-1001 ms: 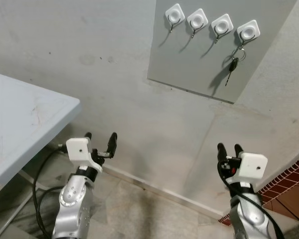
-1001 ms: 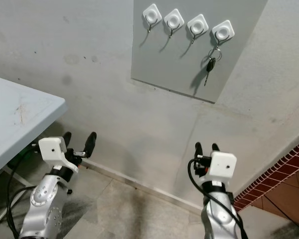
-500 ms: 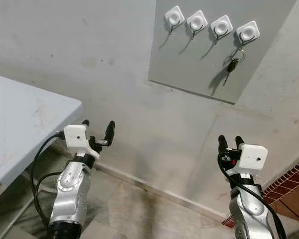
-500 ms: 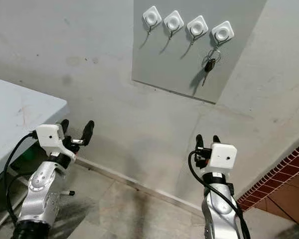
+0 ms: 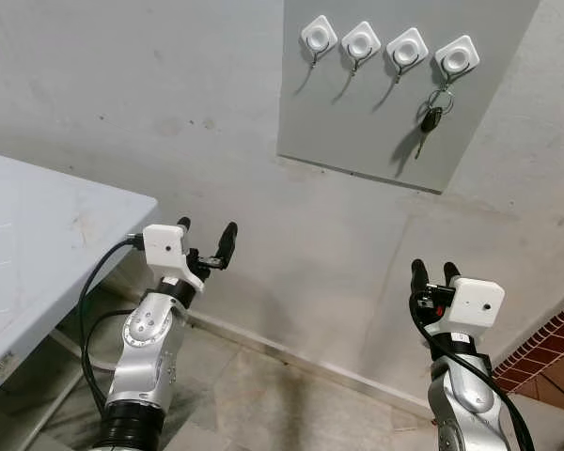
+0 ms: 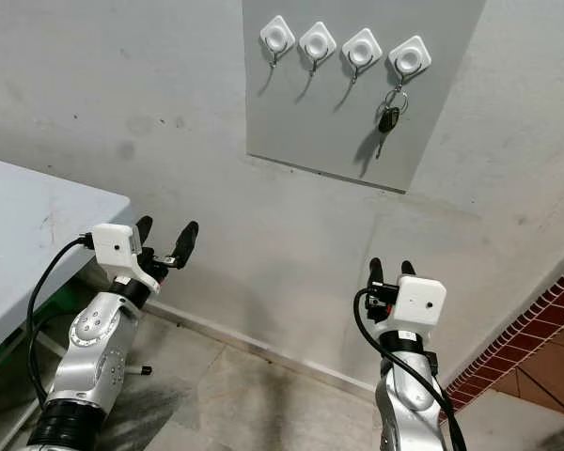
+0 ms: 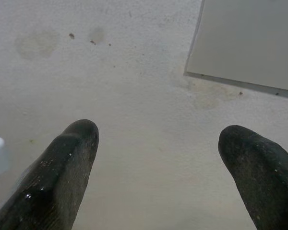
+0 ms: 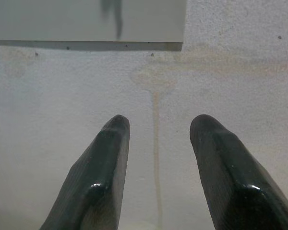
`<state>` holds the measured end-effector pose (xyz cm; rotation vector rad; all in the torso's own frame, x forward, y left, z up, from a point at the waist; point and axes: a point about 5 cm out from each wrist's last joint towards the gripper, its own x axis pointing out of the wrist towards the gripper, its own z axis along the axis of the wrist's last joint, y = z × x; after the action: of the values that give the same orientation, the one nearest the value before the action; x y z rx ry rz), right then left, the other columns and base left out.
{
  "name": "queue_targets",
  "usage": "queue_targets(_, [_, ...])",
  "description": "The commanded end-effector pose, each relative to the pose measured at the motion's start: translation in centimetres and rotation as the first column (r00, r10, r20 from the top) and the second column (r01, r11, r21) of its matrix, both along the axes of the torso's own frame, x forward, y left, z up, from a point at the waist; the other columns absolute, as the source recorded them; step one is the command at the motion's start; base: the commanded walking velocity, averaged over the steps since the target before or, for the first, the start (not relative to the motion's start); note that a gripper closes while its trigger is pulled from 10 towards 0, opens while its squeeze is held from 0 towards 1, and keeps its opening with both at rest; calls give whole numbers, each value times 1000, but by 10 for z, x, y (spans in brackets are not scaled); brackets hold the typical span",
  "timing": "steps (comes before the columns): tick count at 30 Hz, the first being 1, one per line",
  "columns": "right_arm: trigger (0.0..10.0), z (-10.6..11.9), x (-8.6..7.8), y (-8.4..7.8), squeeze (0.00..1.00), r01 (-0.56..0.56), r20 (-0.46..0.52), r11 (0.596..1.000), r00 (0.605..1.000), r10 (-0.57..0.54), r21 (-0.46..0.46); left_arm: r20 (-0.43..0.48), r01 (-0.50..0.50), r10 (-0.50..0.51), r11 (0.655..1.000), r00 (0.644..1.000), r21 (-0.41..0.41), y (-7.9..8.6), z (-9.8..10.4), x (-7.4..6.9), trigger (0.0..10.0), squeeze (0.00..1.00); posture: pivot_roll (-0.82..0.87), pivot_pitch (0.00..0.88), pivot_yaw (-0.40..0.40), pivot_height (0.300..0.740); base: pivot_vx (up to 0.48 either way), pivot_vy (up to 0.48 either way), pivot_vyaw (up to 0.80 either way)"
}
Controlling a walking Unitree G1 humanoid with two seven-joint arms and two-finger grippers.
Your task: Hang keys on a hook
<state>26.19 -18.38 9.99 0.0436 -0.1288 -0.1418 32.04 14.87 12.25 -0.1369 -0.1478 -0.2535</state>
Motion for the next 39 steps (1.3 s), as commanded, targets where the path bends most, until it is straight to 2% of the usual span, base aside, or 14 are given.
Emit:
queue_targets(1, [10000, -1, 1, 2, 0, 1, 1, 1000, 1000, -1, 5, -13, 15, -15, 1000, 1000, 15, 1, 0, 2, 10000, 0, -8, 23, 35, 740, 0, 0, 0])
queue_targets(6, [10000, 1, 4, 6, 0, -8, 11, 1000, 1000, 8, 9, -18, 13, -13, 1000, 1000, 18, 3, 0, 4, 10000, 0, -14, 16, 51, 740, 0, 0, 0])
queue_targets(18, [10000, 5, 8, 13, 0, -16, 35, 1000, 999, 15, 9, -7, 45, -45, 999, 999, -2, -9, 6, 18, 10000, 0, -55, 0, 63, 740, 0, 0, 0])
queue_targets(24, [10000, 4, 12, 18, 0, -19, 47, 1000, 999, 18, 21, -17, 70, -70, 998, 997, -8, -13, 5, 21, 10000, 0, -67, 0, 111, 740, 0, 0, 0])
queue_targets(32, [10000, -1, 12, 21, 0, -25, 46, 1000, 999, 24, 15, -34, 125, -124, 992, 992, 34, -15, 4, 21, 10000, 0, -49, 0, 173, 740, 0, 0, 0])
queue_targets(39, [10000, -7, 12, 30, 0, -35, 35, 999, 999, 34, 28, -63, 166, -162, 984, 985, 66, -9, -6, 14, 10000, 0, -39, 0, 173, 740, 0, 0, 0])
